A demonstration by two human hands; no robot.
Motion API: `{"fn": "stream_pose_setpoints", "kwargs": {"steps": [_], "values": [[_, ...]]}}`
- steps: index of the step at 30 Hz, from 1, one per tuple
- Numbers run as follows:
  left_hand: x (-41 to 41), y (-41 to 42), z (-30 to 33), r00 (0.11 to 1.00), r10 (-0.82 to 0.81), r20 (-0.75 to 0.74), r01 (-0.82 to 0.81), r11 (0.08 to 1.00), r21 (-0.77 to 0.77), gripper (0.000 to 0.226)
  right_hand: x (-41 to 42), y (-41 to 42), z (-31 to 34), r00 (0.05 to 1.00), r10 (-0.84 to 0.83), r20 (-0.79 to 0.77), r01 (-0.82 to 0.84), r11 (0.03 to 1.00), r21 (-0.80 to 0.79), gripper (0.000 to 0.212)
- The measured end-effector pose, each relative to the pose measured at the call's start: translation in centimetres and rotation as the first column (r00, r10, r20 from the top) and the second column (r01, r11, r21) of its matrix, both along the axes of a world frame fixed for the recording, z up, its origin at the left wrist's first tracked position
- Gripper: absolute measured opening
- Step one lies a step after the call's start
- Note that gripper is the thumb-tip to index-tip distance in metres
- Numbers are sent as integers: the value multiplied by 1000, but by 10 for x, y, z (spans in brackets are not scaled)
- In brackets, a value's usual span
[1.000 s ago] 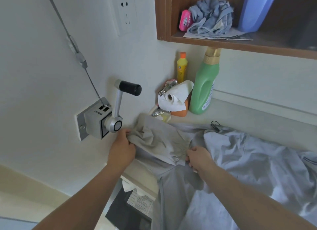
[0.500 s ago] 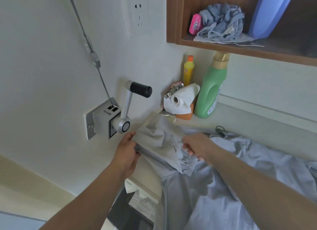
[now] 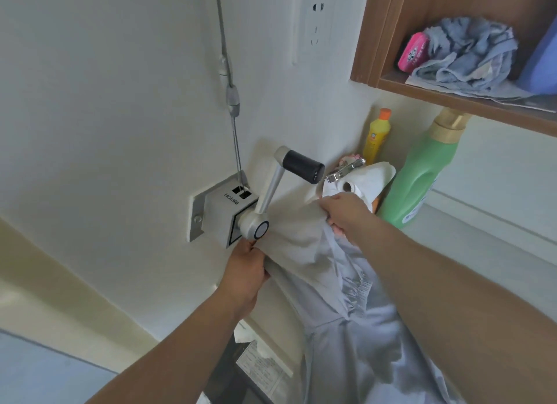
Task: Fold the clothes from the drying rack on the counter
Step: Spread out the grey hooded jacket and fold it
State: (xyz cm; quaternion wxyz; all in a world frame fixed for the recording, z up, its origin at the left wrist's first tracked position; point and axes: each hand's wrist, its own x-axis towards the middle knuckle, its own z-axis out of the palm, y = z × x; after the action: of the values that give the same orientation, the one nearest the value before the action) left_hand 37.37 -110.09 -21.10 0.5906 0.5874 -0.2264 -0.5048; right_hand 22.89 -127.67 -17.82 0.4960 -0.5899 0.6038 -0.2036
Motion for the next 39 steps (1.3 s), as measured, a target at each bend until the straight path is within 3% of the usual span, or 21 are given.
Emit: {"fn": "stream_pose_setpoints", "kwargs": {"steps": [3, 5, 8, 10, 12, 15, 17, 19, 22, 24, 27, 30, 32, 39], "values": [[-1, 3, -7, 993, 118, -9, -117, 990, 73, 34, 9, -6, -4, 985, -161, 65, 170, 971, -171, 21], [-6, 2, -7, 985, 170, -5, -169, 980, 100, 32, 15, -6, -4, 978, -171, 117, 193, 958, -210, 24], [-7, 2, -8, 955, 286, -84, -270, 949, 160, 26, 21, 2, -3, 932, -128, 340, 119, 992, 48, 15], [-5, 4, -7, 921, 346, -177, -314, 931, 186, 28, 16, 6, -9, 920, -142, 365, 107, 988, 114, 16], [-7, 6, -8, 916, 346, -204, -307, 931, 198, 36, 4, 11, -22, 957, -182, 225, 184, 983, 10, 38], [-11, 10, -9, 942, 289, -168, -258, 948, 185, 45, -20, 33, -44, 970, -212, -122, 190, 967, -168, 34], [-12, 12, -9, 976, 210, -56, -195, 961, 197, 52, -35, 52, -65, 925, -191, -327, 152, 978, -141, 39], [-14, 11, -8, 983, 174, 66, -184, 958, 220, 50, -47, 72, -79, 912, -142, -385, 118, 989, -87, 46], [-13, 8, -13, 984, 167, 61, -176, 962, 209, 26, -54, 88, -87, 904, -166, -393, 137, 985, -103, 48], [-11, 7, -14, 986, 165, -7, -160, 966, 203, 16, -58, 98, -83, 890, -263, -372, 232, 964, -127, 50], [-6, 4, -18, 982, 176, -69, -158, 964, 214, 13, -60, 111, -76, 873, -431, -226, 441, 897, -8, 37], [-3, 1, -20, 984, 152, -94, -130, 969, 209, 21, -58, 126, -70, 909, -415, -41, 416, 894, 168, 13], [-2, -1, -20, 988, 104, -111, -83, 981, 174, 27, -56, 141, -69, 919, -391, 49, 370, 899, 236, 14], [-25, -11, 6, 994, -112, -4, 112, 994, 13, 23, -53, 166, -80, 939, -341, 36, 333, 933, 138, 14]]}}
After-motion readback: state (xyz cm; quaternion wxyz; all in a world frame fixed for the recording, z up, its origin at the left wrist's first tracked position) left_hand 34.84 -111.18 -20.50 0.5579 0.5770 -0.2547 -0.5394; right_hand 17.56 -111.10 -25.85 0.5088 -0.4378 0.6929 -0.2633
